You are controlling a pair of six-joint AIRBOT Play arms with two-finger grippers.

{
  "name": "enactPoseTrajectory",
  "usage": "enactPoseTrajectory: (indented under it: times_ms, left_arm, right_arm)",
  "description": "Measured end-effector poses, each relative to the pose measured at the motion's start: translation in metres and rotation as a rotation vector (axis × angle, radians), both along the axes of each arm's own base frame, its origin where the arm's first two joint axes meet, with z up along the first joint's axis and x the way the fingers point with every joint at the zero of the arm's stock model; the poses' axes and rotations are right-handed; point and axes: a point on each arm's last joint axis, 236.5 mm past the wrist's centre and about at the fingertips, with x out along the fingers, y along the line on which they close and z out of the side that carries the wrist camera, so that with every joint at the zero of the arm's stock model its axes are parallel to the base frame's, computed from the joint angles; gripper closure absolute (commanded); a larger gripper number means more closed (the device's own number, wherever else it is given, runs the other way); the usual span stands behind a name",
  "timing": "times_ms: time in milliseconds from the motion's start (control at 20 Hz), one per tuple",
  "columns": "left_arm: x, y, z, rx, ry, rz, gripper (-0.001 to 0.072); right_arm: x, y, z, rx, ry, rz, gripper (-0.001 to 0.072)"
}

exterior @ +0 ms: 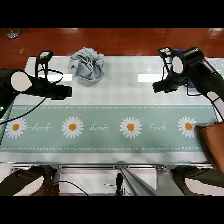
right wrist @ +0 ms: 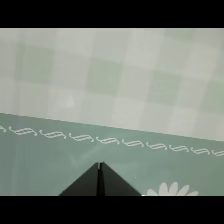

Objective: Fold the shirts.

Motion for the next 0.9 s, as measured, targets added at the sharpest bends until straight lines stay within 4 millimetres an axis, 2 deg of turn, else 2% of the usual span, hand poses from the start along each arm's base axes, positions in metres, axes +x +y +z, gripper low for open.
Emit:
enactPoseTrajectory:
  times_ms: [150, 200, 250, 300, 350, 400, 450, 550, 700, 800, 900]
  left_arm:
    - [0.0, 0.0, 0.0, 0.0, 0.001, 0.0, 0.0683]
    - [0.0, 0.0, 0.0, 0.0, 0.001, 0.0, 0.0683]
    - [0.0, 0.0, 0.0, 0.0, 0.001, 0.0, 0.0683]
    - [0.0, 0.0, 0.0, 0.0, 0.0, 0.0, 0.0617]
    - [0.002, 0.0, 0.0, -0.001, -0.007, 0.001, 0.027]
    - [0.005, -0.001, 0.0, -0.002, -0.017, 0.003, 0.002]
    - [0.009, -0.001, -0.001, -0.002, -0.026, 0.005, 0.0007]
    - [0.018, -0.001, -0.003, 0.001, -0.05, 0.009, 0.0007]
    - [0.027, 0.0, -0.01, 0.008, -0.063, 0.012, 0.0007]
    - [0.031, 0.0, -0.013, 0.011, -0.068, 0.013, 0.0007]
    - [0.034, -0.001, -0.013, 0.012, -0.077, 0.014, 0.0007]
  right_arm:
    - [0.012, 0.005, 0.003, 0.018, -0.052, 0.013, 0.0691]
    - [0.018, 0.007, 0.004, 0.026, -0.076, 0.019, 0.0655]
    - [0.025, 0.009, 0.007, 0.034, -0.108, 0.027, 0.0312]
    - [0.035, 0.009, 0.011, 0.032, -0.154, 0.035, 0.0086]
    - [0.047, 0.007, 0.016, 0.023, -0.208, 0.041, 0.0081]
    - [0.062, 0.001, 0.023, 0.007, -0.272, 0.042, 0.0081]
    - [0.076, -0.009, 0.031, -0.015, -0.335, 0.029, 0.0081]
    - [0.107, -0.043, 0.047, -0.053, -0.465, -0.041, 0.0081]
    - [0.146, -0.113, 0.057, -0.049, -0.61, -0.22, 0.0082]
    - [0.166, -0.164, 0.049, -0.021, -0.653, -0.357, 0.0082]
    - [0.182, -0.208, 0.03, 0.037, -0.662, -0.492, 0.0082]
